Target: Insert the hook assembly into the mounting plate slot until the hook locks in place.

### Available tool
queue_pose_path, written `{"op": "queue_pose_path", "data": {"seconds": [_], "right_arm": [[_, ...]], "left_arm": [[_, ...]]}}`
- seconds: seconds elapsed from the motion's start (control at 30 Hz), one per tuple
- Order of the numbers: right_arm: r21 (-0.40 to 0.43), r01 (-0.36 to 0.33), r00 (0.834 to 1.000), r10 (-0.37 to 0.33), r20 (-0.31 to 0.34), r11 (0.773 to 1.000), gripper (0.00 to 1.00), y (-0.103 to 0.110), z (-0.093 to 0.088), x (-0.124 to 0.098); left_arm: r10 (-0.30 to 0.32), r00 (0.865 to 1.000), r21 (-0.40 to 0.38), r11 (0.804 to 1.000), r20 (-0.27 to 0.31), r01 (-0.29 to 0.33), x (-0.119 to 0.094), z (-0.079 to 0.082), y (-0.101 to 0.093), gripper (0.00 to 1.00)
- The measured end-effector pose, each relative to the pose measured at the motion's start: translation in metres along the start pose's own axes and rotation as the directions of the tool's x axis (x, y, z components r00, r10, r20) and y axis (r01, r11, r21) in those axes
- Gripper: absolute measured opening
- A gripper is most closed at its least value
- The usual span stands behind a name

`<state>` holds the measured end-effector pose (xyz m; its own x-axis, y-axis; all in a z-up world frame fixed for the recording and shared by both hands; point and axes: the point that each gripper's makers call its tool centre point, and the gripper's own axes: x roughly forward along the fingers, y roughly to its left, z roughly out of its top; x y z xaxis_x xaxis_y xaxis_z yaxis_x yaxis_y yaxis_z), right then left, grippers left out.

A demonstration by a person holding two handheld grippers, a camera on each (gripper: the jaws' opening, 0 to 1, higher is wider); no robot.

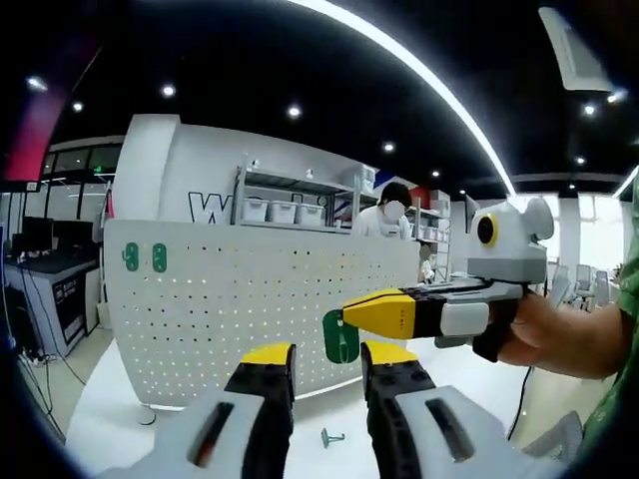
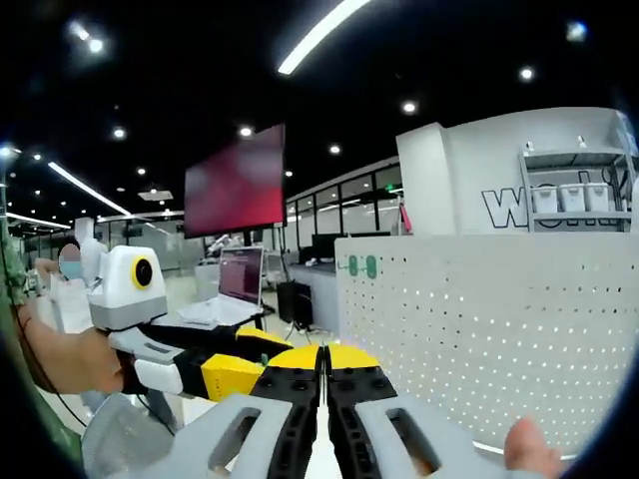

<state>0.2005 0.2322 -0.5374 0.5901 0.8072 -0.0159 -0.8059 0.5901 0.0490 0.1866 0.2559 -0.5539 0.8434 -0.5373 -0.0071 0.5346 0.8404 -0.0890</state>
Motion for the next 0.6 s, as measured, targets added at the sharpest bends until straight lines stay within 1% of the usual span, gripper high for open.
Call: {"op": "queue_pose_path", "data": {"seconds": [0.07, 0.27, 0.6], "right_arm": [[-0.001, 0.002, 1.000, -0.002, 0.002, 1.000, 0.00, 0.0004, 0.0009, 0.0003], [0.015, -0.002, 1.000, 0.002, 0.025, 1.000, 0.00, 0.0033, 0.0069, 0.0003], [0.024, -0.010, 0.999, 0.009, 0.031, 1.000, 0.00, 0.0069, 0.0080, 0.0010]], "left_arm": [[0.000, 1.000, 0.001, 1.000, 0.004, 0.000, 0.0011, 0.0013, -0.0007, 0.26], [0.002, 1.000, 0.012, 1.000, 0.012, -0.002, 0.0037, 0.0033, -0.0025, 0.20], [0.004, 0.999, 0.035, 0.999, 0.034, -0.005, 0.0046, 0.0083, -0.0033, 0.12]]}}
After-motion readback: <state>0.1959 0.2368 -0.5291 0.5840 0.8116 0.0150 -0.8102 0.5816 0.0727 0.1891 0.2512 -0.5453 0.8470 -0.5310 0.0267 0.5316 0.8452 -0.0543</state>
